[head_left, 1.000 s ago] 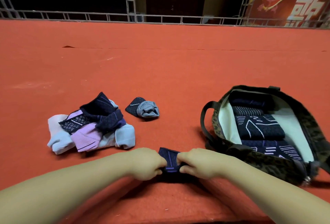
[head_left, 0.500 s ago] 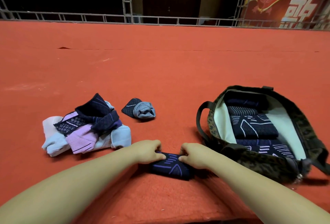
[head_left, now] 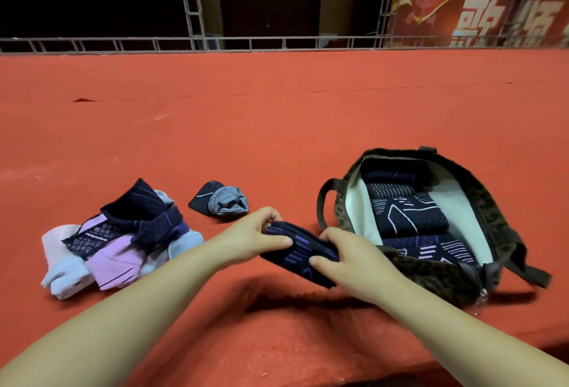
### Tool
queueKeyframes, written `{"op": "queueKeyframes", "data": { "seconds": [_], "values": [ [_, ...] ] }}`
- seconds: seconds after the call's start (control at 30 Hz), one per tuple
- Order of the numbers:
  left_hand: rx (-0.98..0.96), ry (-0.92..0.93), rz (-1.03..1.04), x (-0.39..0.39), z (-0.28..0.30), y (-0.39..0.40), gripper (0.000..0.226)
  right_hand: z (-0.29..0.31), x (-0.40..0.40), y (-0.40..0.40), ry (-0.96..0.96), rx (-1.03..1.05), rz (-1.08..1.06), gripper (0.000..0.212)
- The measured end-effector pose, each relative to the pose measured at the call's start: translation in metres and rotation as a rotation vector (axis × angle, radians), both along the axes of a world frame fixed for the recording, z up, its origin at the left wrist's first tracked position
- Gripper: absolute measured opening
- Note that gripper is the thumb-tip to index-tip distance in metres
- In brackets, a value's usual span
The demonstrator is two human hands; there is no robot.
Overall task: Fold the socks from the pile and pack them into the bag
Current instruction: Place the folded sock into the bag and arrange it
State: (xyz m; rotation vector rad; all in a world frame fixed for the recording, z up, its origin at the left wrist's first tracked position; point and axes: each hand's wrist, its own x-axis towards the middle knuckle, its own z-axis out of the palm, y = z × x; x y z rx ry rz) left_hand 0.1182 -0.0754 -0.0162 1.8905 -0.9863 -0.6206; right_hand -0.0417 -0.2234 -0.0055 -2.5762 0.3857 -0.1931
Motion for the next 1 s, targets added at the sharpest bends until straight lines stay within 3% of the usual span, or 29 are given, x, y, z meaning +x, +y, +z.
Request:
{"op": "queueKeyframes", "data": {
  "seconds": [0.1, 0.23, 0.33, 0.4, 0.53, 0.77, 0.83, 0.9, 0.97, 1.0],
  "values": [
    [-0.149, -0.055, 0.028, -0.017, 0.029, -0.038, 0.021, 0.039, -0.024, -0.024, -0.170, -0.086, -0.091, 0.016],
    [-0.246, -0.039, -0.007, -0.046, 0.050, -0.099, 0.020, 0.064, -0.043, -0.089, -0.266, 0.062, -0.239, 0.013],
    [-0.108, -0.020, -0.008, -0.062, 0.044, -0.140, 0.018, 0.059, -0.058, -0.134, -0.235, 0.421, -0.369, 0.015],
    [0.080, -0.107, -0.024, -0.070, 0.033, -0.159, 0.046, 0.048, -0.066, -0.154, -0.094, 0.524, -0.445, 0.020],
    [0.318, -0.293, -0.080, -0.084, 0.008, -0.171, 0.051, 0.030, -0.074, -0.171, 0.183, 0.168, -0.510, 0.035],
    [0.517, -0.641, -0.137, -0.100, 0.021, -0.161, 0.045, 0.025, -0.069, -0.166, 0.310, 0.024, -0.417, 0.045],
    [0.475, -0.742, -0.046, -0.107, 0.027, -0.163, 0.038, 0.024, -0.066, -0.166, 0.336, -0.065, -0.412, 0.052],
    [0.275, -0.833, -0.008, -0.112, 0.028, -0.164, 0.032, 0.023, -0.065, -0.168, 0.346, -0.091, -0.426, 0.062],
    [0.102, -0.893, -0.200, -0.117, 0.022, -0.164, 0.039, 0.023, -0.067, -0.171, 0.322, -0.050, -0.436, 0.070],
    [0.113, -0.894, -0.329, -0.121, 0.017, -0.165, 0.045, 0.022, -0.068, -0.173, 0.305, -0.028, -0.434, 0.075]
  ]
}}
